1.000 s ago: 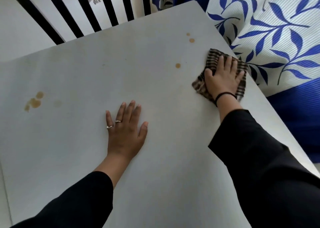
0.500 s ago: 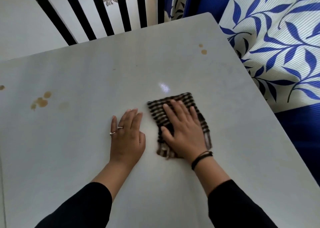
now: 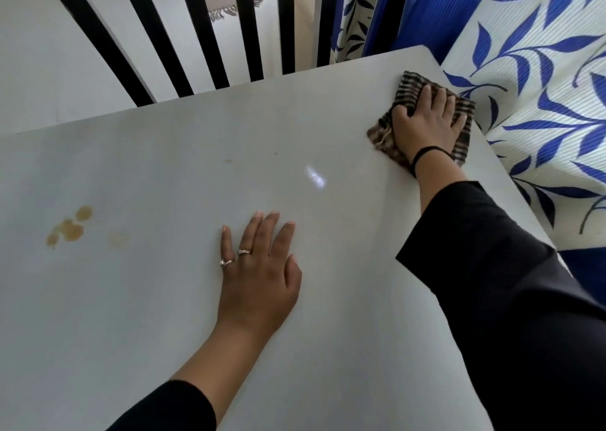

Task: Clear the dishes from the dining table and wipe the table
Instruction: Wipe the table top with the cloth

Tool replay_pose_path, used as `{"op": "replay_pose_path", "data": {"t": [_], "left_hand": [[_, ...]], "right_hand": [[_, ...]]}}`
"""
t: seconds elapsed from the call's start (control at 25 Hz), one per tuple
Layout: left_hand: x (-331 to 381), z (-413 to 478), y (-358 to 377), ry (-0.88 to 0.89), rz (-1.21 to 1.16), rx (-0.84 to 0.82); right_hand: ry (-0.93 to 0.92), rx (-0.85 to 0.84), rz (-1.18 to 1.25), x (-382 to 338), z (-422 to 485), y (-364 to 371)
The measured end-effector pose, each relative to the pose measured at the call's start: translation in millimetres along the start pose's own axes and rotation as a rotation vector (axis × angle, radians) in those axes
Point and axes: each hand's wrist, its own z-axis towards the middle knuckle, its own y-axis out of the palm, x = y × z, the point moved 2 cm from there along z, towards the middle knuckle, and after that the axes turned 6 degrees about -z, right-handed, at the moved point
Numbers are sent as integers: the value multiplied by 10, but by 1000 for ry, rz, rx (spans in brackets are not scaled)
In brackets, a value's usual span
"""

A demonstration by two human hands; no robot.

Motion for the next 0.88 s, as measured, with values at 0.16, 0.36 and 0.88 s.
{"op": "replay_pose_path", "data": {"t": [0.16,0.36,0.88], "left_hand": [[5,-2,14,7,-5,7],[-47,-5,59,23,8,37],[-60,-107,-212,-140,-178,100]], "right_hand": [[-19,-5,-15,-221,419,-42],[-120,-9,-57,-379,743,-76],[-873,-81,-96,-1024,-1957,340]]}}
